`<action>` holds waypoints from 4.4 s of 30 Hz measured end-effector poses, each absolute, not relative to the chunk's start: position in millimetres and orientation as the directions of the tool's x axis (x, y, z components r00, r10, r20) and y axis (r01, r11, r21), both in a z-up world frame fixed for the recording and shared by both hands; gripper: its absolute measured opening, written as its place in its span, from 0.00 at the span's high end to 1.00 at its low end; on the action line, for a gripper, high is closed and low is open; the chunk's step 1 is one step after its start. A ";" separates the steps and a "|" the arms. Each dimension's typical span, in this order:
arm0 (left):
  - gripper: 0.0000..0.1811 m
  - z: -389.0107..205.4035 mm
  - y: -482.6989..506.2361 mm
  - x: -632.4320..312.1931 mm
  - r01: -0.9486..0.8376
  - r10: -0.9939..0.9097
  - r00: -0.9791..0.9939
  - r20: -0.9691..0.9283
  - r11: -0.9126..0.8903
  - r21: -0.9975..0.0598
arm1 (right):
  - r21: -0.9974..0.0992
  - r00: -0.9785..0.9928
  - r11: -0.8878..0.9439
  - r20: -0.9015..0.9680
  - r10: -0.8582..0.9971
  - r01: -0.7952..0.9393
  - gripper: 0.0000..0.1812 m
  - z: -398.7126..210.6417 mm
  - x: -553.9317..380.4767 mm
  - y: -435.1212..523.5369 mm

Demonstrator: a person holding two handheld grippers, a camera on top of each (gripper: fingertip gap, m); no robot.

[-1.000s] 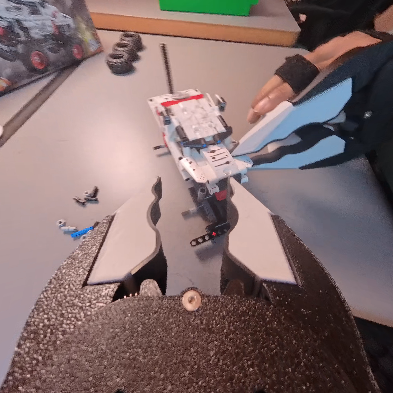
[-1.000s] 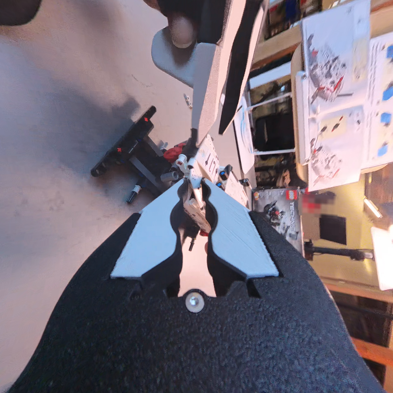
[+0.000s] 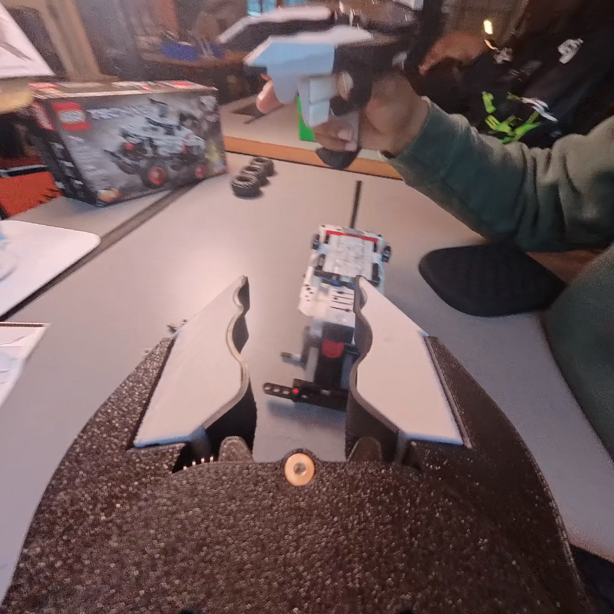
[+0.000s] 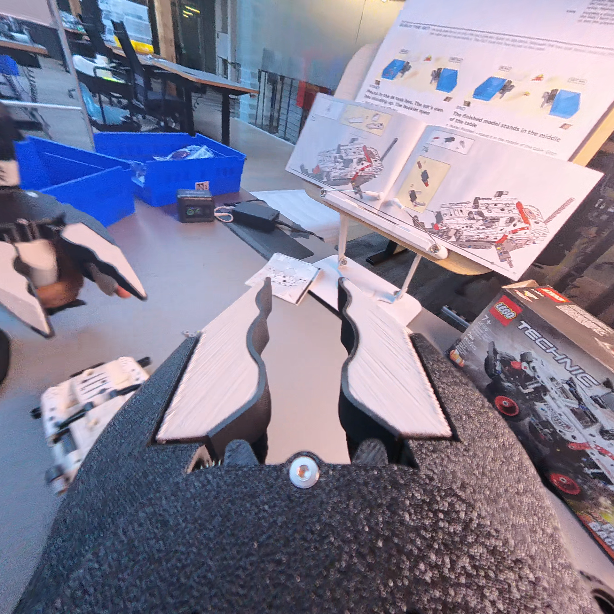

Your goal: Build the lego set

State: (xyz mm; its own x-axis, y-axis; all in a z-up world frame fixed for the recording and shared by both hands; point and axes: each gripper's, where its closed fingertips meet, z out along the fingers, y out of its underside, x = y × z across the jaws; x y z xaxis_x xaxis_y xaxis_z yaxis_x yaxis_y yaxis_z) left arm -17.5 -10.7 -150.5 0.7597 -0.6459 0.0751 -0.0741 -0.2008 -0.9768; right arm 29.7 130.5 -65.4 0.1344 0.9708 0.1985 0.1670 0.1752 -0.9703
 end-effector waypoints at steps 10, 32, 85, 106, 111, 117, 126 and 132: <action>0.79 -61.2 143.4 -162.5 -0.159 -0.053 0.987 -0.152 -0.155 -0.975 | -0.881 0.192 0.356 0.425 0.885 0.311 0.86 -63.1 -111.9 264.8; 1.00 -63.7 245.8 -245.7 -0.314 0.071 0.936 -0.344 -0.265 -0.912 | -0.779 0.278 0.391 0.565 0.777 0.489 0.98 -43.5 -143.1 342.8; 0.73 -24.6 240.2 -142.6 0.081 -0.206 0.973 0.107 -0.131 -0.988 | -0.882 0.469 0.410 0.470 0.747 0.232 0.74 -45.4 -128.4 316.9; 0.91 -32.3 263.5 -133.4 0.177 -0.277 0.929 0.247 -0.255 -0.951 | -0.946 0.175 0.324 0.315 0.933 -0.028 0.59 -48.3 -106.1 264.1; 0.94 -33.1 250.6 -149.7 0.165 -0.280 0.931 0.233 -0.246 -0.955 | -0.971 0.109 0.238 0.234 0.966 -0.022 0.53 -45.4 -103.6 259.6; 0.91 -25.5 222.6 -172.0 0.218 -0.331 0.900 0.284 -0.222 -0.950 | -0.981 0.074 0.186 0.189 0.979 0.046 0.68 -51.0 -105.9 268.4; 0.80 -18.1 183.4 -200.6 0.292 -0.353 0.872 0.339 -0.179 -0.939 | -0.941 0.080 0.273 0.294 0.953 0.199 0.95 -52.8 -177.9 255.6; 0.57 -10.9 151.4 -194.1 0.205 -0.351 0.906 0.237 -0.126 -0.971 | -0.952 0.006 0.259 0.263 0.965 0.164 0.70 -34.5 -221.5 210.3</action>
State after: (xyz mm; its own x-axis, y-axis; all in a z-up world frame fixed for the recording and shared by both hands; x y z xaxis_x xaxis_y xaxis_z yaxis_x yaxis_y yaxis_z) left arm -194.1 151.4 -10.9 0.9058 -0.3513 0.2367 0.2048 -0.1261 -0.9707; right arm -221.5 210.3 -34.5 0.0062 0.9647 0.2633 0.1643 0.2588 -0.9519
